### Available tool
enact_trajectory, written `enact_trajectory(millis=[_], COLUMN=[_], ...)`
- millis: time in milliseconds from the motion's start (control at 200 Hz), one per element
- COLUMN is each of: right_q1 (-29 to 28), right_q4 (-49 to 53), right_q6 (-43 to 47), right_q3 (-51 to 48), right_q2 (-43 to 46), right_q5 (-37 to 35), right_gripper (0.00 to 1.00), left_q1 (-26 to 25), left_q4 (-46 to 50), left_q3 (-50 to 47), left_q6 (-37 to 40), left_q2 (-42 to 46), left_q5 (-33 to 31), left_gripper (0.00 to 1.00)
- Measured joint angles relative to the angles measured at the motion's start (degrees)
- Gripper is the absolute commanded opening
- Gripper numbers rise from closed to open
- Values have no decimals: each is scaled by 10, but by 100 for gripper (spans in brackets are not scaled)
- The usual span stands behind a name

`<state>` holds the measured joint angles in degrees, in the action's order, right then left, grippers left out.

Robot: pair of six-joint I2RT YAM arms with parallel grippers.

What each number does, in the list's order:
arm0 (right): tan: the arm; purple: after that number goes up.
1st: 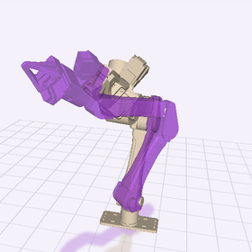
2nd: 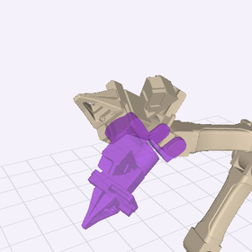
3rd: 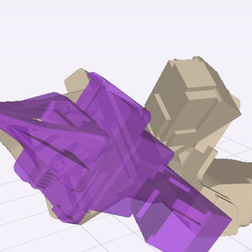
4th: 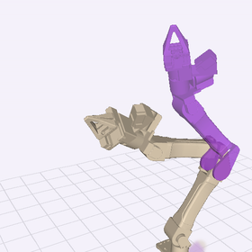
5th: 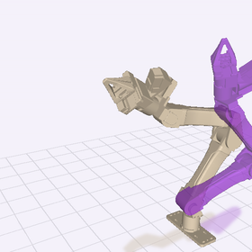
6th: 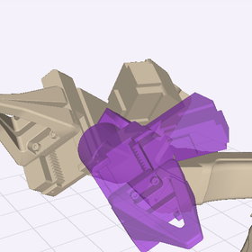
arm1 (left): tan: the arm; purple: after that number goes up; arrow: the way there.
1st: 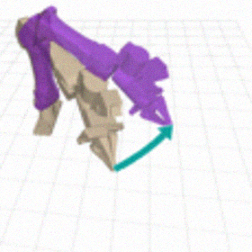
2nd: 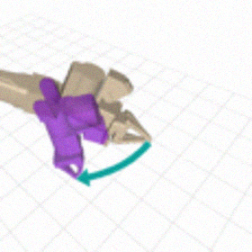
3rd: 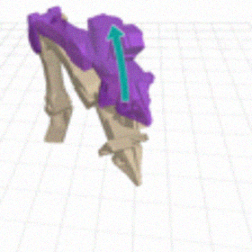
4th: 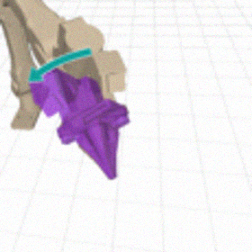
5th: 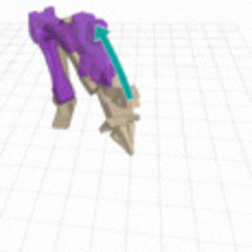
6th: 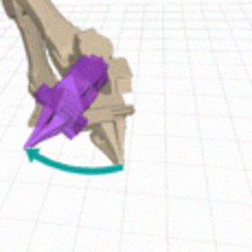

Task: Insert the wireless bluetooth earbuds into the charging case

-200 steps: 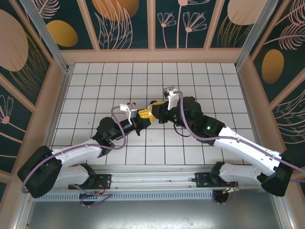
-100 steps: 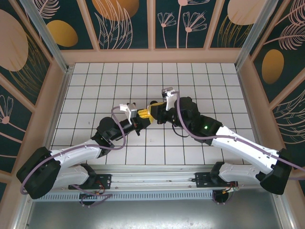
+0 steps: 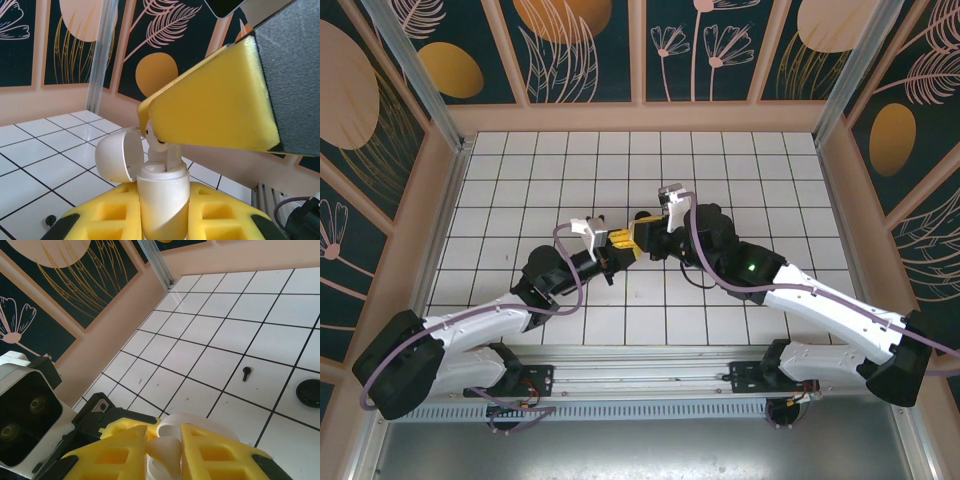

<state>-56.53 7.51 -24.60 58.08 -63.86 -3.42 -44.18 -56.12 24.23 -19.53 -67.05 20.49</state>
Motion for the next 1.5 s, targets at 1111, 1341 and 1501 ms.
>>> enact_trajectory(millis=[1111, 1341, 1501], right_q1=[-13, -16, -16], right_q4=[0, 1, 0], right_q6=[-13, -13, -13], right_q3=[5, 9, 11], right_q2=[-6, -12, -19], right_q5=[-2, -2, -2], right_gripper=[23, 23, 23], left_q1=[-2, -3, -3], left_q4=[47, 49, 55], left_q3=[-7, -13, -13], left_q6=[6, 7, 11], left_q2=[44, 52, 53], left_q5=[-16, -23, -29], left_gripper=[0, 0, 0])
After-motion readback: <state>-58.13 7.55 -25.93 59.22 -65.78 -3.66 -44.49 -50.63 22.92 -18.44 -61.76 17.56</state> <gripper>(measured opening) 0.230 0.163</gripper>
